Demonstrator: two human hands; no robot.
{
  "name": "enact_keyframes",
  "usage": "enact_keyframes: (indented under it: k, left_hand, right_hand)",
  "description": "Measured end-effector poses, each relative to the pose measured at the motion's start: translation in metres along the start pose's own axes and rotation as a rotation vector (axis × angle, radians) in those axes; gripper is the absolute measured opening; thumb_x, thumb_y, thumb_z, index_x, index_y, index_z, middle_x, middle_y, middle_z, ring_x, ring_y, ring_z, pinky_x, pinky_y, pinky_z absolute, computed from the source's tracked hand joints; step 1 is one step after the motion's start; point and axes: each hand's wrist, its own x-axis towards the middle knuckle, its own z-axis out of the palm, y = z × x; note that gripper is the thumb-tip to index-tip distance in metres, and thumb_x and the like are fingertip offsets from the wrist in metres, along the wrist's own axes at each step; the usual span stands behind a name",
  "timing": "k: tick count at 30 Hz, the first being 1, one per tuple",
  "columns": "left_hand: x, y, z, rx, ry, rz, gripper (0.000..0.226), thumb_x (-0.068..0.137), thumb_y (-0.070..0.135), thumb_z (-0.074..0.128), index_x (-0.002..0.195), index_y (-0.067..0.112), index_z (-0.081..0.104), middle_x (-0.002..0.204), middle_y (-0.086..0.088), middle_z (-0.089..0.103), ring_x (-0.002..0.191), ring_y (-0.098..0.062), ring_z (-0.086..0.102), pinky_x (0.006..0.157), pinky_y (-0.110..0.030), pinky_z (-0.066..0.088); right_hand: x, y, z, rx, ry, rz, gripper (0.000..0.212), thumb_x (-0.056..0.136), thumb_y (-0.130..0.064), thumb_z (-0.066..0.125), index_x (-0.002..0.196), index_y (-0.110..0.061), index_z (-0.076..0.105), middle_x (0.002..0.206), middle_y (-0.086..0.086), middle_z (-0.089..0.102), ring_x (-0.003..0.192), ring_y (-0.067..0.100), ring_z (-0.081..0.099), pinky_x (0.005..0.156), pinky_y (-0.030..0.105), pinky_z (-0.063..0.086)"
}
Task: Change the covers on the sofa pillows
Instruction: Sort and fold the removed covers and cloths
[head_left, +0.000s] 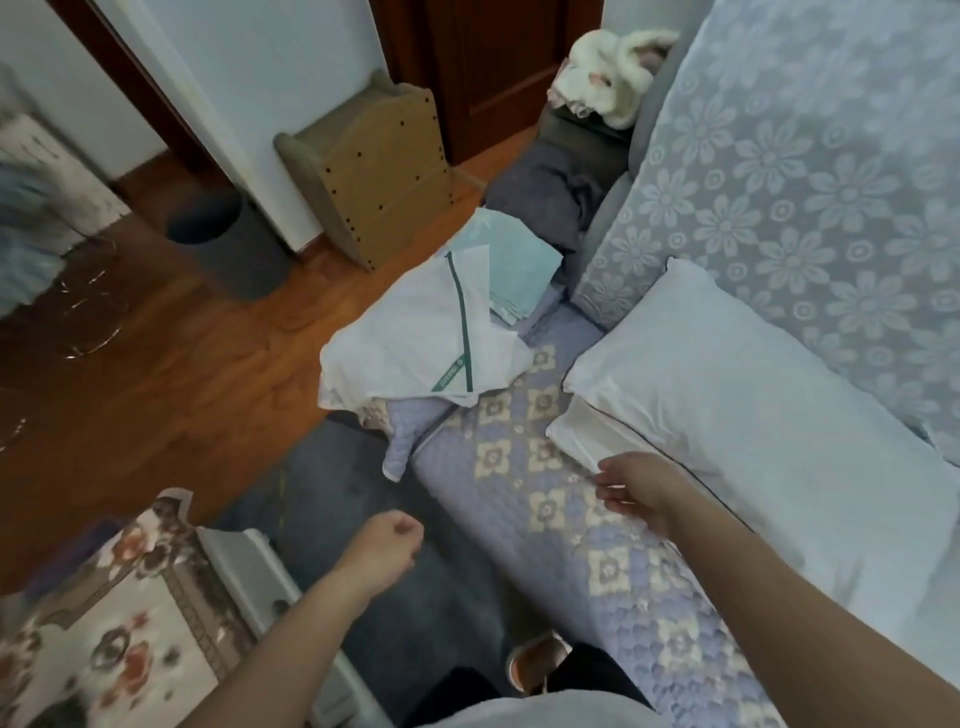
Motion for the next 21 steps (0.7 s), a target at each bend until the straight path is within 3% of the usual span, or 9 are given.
enact_keyframes:
  k: [2,5,10,13,16,19,21]
  left_hand:
    - [0.035,0.009,-0.017,0.115,0.046,0.059,0.008,0.095,0.022,0.059,0.097,0.024,0.067,0.096,0.005,0.07,0.09,-0.014,0.067,0.073,-0.026,0.046]
    - [0.092,0.016,-0.037,0.25,0.056,0.115,0.026,0.096,0.026,0.058,0.121,0.019,0.061,0.112,0.0,0.065,0.099,-0.016,0.062,0.074,-0.024,0.042]
    - [0.223,0.031,-0.088,0.775,0.151,0.241,0.039,0.094,0.035,0.059,0.125,0.012,0.051,0.122,-0.014,0.055,0.116,-0.035,0.055,0.089,-0.045,0.05]
    - [0.314,0.036,-0.12,0.951,0.179,0.336,0.036,0.087,0.029,0.068,0.114,0.01,0.054,0.112,-0.015,0.055,0.106,-0.037,0.055,0.078,-0.047,0.051]
    - [0.382,0.044,-0.142,1.17,0.002,0.36,0.05,0.08,0.042,0.074,0.115,0.014,0.051,0.108,-0.011,0.053,0.101,-0.033,0.055,0.078,-0.047,0.051]
    - [0.43,0.046,-0.148,1.333,-0.101,0.495,0.066,0.074,0.063,0.069,0.117,0.018,0.046,0.109,-0.009,0.05,0.098,-0.029,0.054,0.075,-0.042,0.049]
    - [0.442,0.046,-0.149,1.345,-0.092,0.546,0.064,0.066,0.058,0.076,0.107,0.014,0.055,0.096,-0.011,0.053,0.082,-0.03,0.056,0.065,-0.039,0.048]
  right_hand:
    - [0.016,-0.021,0.016,-0.041,-0.002,0.018,0.009,0.096,-0.009,0.054,0.099,-0.006,0.061,0.089,0.011,0.065,0.071,0.021,0.061,0.064,0.028,0.052]
    - [0.033,-0.045,0.043,-0.111,0.001,0.012,0.011,0.097,-0.012,0.055,0.102,-0.005,0.062,0.089,0.011,0.066,0.074,0.022,0.062,0.07,0.031,0.054]
    - [0.081,-0.063,0.098,-0.126,-0.004,0.097,0.015,0.098,-0.013,0.056,0.105,-0.003,0.063,0.088,0.011,0.067,0.072,0.021,0.062,0.068,0.029,0.054]
    - [0.126,-0.069,0.142,-0.065,0.093,0.202,0.017,0.096,-0.01,0.054,0.107,0.0,0.063,0.086,0.011,0.066,0.065,0.02,0.06,0.064,0.028,0.053]
    - [0.176,-0.082,0.19,-0.013,0.166,0.31,0.016,0.094,-0.008,0.053,0.106,-0.003,0.062,0.091,0.011,0.067,0.068,0.02,0.064,0.07,0.031,0.057]
    - [0.228,-0.095,0.23,0.075,0.156,0.382,0.025,0.092,-0.015,0.062,0.116,-0.011,0.057,0.112,0.01,0.063,0.094,0.025,0.066,0.081,0.037,0.06]
    - [0.258,-0.104,0.252,0.209,0.191,0.441,0.036,0.091,-0.02,0.067,0.123,-0.017,0.051,0.123,0.007,0.053,0.111,0.03,0.057,0.086,0.041,0.058]
